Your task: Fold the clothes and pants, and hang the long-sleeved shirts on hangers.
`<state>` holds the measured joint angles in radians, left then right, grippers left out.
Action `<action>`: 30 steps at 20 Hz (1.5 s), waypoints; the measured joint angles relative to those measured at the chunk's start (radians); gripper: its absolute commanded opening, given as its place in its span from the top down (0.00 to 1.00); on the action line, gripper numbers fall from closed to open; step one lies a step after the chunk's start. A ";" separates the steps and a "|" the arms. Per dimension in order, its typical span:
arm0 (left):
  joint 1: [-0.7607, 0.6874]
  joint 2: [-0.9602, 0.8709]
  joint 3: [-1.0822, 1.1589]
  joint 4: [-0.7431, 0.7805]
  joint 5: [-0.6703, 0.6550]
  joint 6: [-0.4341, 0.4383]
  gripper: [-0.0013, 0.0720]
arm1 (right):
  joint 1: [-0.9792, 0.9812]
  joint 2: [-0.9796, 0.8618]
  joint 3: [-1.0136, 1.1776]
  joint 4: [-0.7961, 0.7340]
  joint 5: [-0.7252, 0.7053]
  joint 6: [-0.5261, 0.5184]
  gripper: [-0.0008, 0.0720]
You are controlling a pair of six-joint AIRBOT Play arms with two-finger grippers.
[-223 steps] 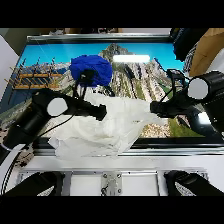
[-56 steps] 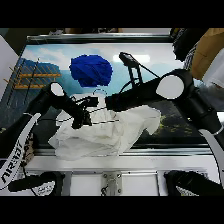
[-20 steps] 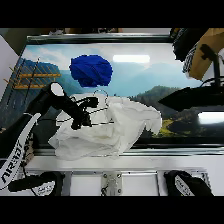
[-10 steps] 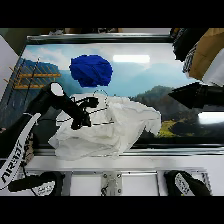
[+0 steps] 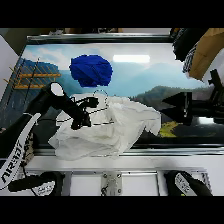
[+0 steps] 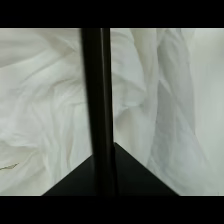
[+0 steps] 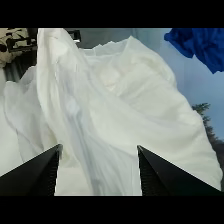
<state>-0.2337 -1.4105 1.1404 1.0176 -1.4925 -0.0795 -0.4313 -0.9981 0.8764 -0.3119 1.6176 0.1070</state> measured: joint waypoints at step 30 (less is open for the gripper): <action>0.002 0.000 0.000 0.011 -0.001 0.001 0.97 | 0.288 -0.235 -0.063 0.032 -0.040 -0.149 0.28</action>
<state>-0.2321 -1.4109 1.1400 1.0290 -1.4937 -0.0788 -0.1429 -1.2335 0.8139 -0.2798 1.5772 -0.0418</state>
